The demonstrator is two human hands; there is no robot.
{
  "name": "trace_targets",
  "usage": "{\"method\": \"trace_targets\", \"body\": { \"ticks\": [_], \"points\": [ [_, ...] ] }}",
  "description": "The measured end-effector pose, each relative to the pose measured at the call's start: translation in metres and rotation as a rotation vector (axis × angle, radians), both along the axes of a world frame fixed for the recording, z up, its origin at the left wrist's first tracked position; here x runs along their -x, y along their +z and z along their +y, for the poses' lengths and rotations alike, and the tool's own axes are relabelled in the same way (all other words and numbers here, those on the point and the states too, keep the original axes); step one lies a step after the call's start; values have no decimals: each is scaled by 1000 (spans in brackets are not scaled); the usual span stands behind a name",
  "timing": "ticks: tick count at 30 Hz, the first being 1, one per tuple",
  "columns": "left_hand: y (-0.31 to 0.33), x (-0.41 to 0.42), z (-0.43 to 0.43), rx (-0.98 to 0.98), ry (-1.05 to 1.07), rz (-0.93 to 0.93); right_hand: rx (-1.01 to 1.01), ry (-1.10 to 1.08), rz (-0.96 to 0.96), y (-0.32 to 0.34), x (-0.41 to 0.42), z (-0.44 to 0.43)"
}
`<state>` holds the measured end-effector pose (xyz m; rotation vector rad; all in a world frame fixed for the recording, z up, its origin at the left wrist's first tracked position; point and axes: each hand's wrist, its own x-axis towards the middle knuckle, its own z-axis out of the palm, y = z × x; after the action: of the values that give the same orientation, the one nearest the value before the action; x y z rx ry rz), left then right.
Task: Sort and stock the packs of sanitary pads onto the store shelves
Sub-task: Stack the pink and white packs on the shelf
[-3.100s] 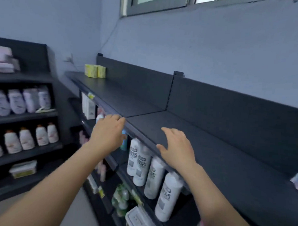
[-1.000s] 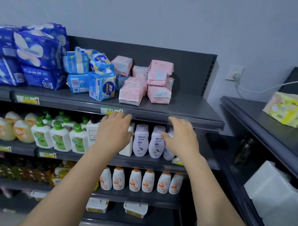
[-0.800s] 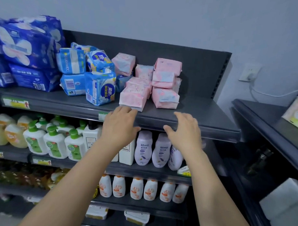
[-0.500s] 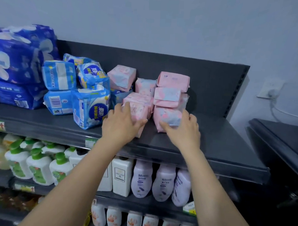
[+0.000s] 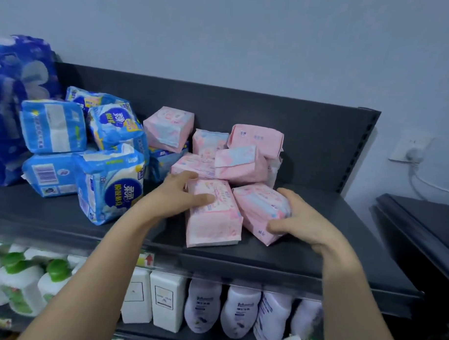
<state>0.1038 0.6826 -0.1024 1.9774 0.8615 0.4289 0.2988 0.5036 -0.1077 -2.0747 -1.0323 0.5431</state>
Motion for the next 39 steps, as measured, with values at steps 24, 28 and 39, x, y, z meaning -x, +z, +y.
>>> {"method": "trace_targets", "body": {
  "ticks": [24, 28, 39],
  "points": [
    [-13, 24, -28, -394, -284, -527, -379, -384, -302, -11, 69, -27],
    [-5, 18, -8, -420, 53, -258, -404, -443, -131, -15, 70, -28],
    [-8, 22, -21, 436, -140, -416, -538, -587, -83, -19, 97, -39]
  ]
}}
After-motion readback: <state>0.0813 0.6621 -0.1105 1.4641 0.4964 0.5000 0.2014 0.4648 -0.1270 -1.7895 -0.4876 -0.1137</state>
